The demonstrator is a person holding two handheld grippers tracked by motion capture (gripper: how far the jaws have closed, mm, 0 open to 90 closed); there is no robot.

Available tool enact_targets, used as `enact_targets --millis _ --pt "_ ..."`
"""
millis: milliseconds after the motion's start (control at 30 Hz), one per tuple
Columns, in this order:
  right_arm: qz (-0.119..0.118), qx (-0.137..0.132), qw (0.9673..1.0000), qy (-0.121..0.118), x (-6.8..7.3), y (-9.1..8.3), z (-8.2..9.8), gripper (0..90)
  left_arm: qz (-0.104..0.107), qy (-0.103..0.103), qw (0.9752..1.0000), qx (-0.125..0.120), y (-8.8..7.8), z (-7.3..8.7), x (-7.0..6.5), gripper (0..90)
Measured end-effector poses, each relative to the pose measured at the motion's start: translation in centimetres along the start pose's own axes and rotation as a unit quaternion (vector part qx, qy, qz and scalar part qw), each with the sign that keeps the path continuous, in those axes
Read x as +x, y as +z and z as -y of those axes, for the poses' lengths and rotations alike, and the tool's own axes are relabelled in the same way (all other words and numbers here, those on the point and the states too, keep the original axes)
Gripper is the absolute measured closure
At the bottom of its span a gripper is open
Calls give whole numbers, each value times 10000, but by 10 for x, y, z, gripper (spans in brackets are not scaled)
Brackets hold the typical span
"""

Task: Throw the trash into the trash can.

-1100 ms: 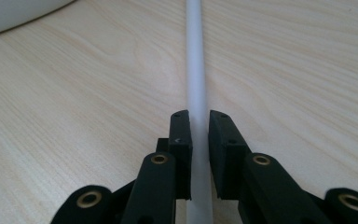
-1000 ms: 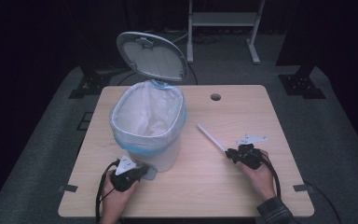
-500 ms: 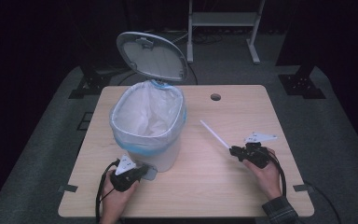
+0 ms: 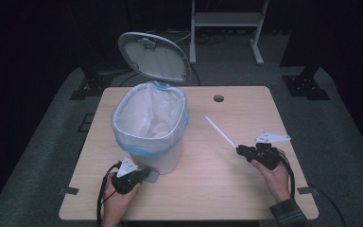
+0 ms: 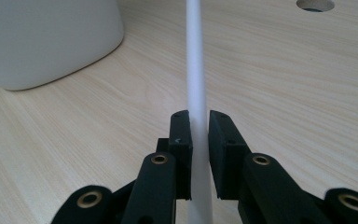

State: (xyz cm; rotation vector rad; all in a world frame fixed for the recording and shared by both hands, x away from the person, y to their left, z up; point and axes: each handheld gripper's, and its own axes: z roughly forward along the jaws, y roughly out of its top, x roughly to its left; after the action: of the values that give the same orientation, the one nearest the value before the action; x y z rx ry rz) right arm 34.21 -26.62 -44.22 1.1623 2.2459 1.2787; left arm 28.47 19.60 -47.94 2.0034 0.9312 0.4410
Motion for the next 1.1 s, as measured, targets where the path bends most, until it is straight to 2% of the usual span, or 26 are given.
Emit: enact_targets --millis 267,567,900,1100 --pt "-111 -74 9999 -12 0 -3 -3 794 3 -10 10000 -1 0 0 0 900" --pt "-282 -292 9992 7 3 -10 -10 795 6 -14 10000 -2 0 0 0 900" --pt "-330 -381 9987 41 2 -16 -14 799 7 -14 10000 -1 0 0 0 900" --pt "-412 -446 9981 -45 3 -22 -19 799 1 -4 10000 0 0 0 0 900"
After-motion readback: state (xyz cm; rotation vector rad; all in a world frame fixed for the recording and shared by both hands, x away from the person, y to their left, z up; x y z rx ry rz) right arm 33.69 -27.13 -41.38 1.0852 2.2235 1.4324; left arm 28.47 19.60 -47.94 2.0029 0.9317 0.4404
